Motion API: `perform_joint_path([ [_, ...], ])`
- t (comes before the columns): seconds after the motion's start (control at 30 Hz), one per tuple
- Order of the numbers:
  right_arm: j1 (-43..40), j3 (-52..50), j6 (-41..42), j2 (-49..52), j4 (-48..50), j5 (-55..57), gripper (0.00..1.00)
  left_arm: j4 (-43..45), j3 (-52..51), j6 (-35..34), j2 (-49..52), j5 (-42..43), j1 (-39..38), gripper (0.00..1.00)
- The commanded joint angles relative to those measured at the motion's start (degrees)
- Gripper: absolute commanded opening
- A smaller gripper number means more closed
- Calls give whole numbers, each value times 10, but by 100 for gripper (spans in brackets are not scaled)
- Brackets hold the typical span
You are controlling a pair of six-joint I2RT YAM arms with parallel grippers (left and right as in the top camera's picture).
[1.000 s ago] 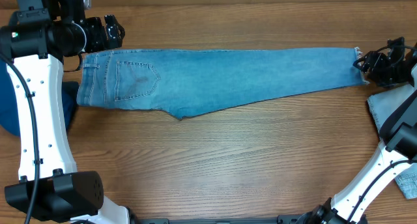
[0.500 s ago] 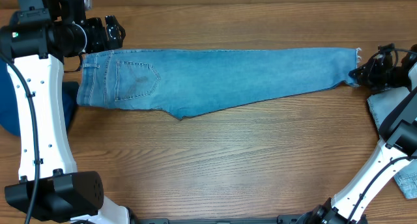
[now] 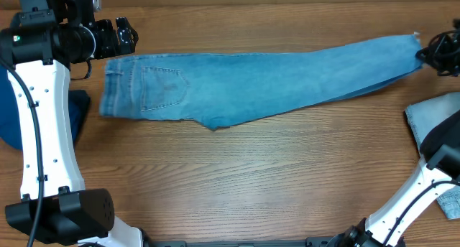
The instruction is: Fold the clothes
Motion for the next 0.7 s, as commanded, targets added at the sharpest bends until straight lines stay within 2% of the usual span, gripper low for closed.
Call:
perform_joint_path([
  [0.0,-13,21,8,-31,-8,38,4,2,4,11,0,-2,-4,100],
  [0.13,-9,15,8,-30,-9,57,6,2,4,11,0,-2,-4,100],
  [0.17,-9,9,8,-30,-7,72,39,2,4,11,0,-1,-4,100],
  [0.2,-9,-5,9,-30,0,85,64,2,4,11,0,-1,-4,100],
  [0.27,-12,-33,8,-30,25,85,86,2,4,11,0,-2,-4,100],
  [0.3,-15,-54,8,-30,47,86,92,2,4,11,0,-2,-4,100],
  [0.43,-23,-87,-16,-9,85,86,94,3,4,11,0,-2,-4,100],
  [0.67,-40,-87,11,60,122,42,92,4,4,11,0,-2,-4,100],
])
